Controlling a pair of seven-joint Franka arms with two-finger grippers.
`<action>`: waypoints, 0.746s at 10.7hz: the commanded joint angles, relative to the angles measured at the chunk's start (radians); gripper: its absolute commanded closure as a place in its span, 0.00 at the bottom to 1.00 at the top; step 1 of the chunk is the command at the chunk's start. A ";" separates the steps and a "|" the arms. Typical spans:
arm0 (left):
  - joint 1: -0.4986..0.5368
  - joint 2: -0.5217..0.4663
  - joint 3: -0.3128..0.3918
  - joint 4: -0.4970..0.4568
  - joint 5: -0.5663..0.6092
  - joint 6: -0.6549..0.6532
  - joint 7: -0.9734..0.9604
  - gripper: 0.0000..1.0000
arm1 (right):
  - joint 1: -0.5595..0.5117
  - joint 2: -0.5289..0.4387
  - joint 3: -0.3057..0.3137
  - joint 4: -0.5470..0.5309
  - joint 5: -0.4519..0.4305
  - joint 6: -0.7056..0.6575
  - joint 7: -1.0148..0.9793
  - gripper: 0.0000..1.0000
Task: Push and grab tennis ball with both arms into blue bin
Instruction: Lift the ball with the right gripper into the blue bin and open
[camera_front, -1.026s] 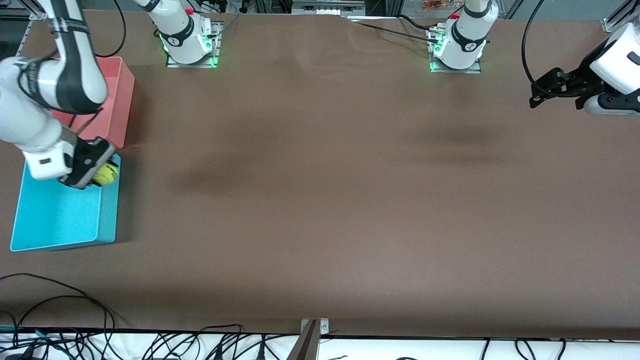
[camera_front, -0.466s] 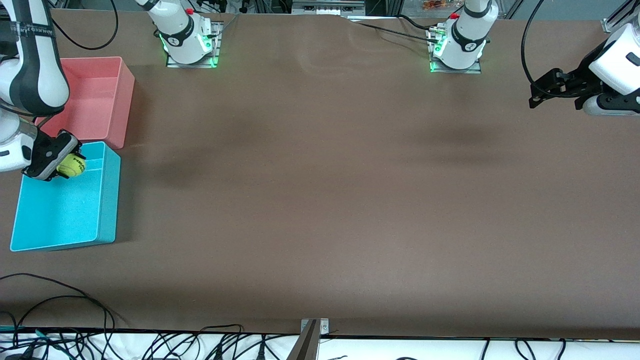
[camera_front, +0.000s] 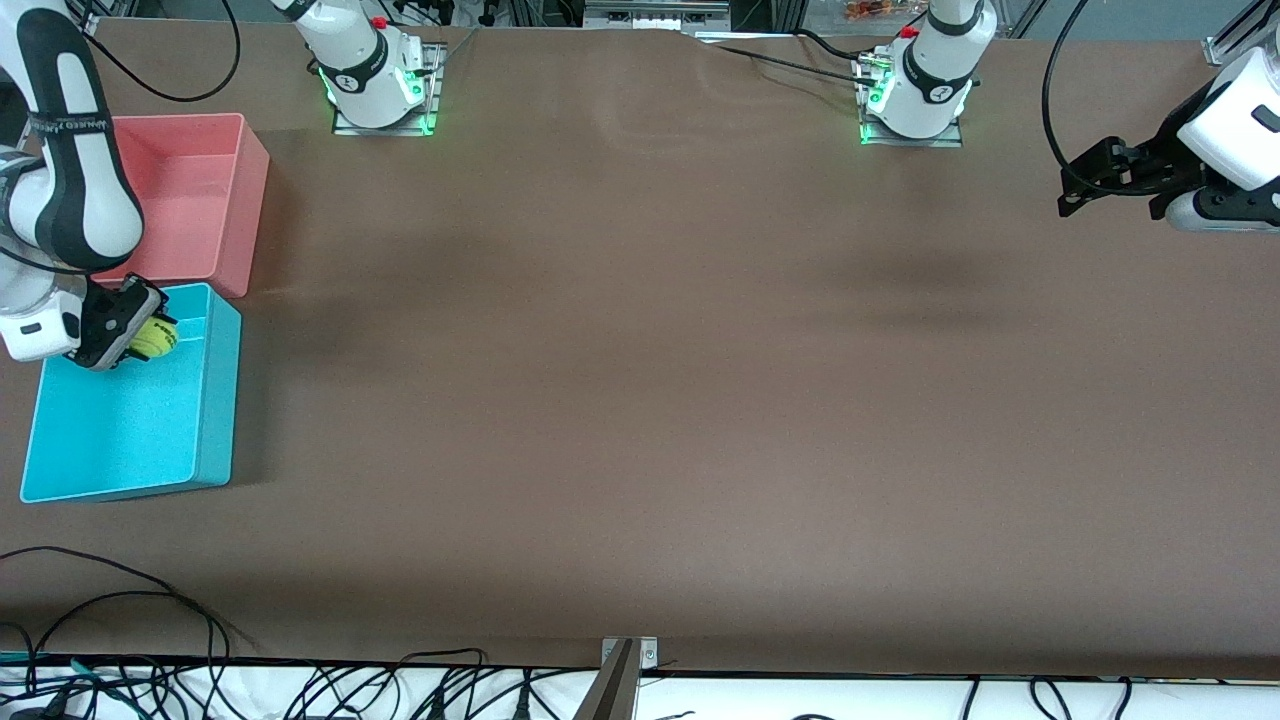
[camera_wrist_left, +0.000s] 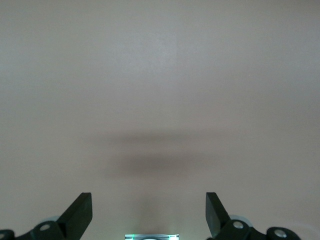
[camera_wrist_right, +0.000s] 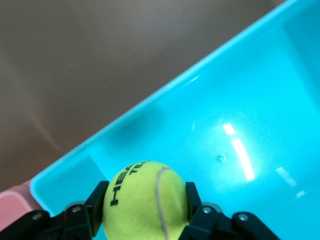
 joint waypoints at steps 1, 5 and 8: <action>-0.001 -0.009 0.001 -0.009 -0.005 0.009 0.001 0.00 | -0.038 0.067 0.005 0.027 0.036 0.010 -0.042 0.95; -0.004 -0.009 0.001 -0.009 -0.006 0.009 -0.003 0.00 | -0.051 0.128 0.005 0.028 0.077 0.062 -0.165 0.51; -0.006 -0.009 -0.001 -0.007 -0.006 0.009 -0.003 0.00 | -0.066 0.150 0.008 0.030 0.100 0.073 -0.170 0.24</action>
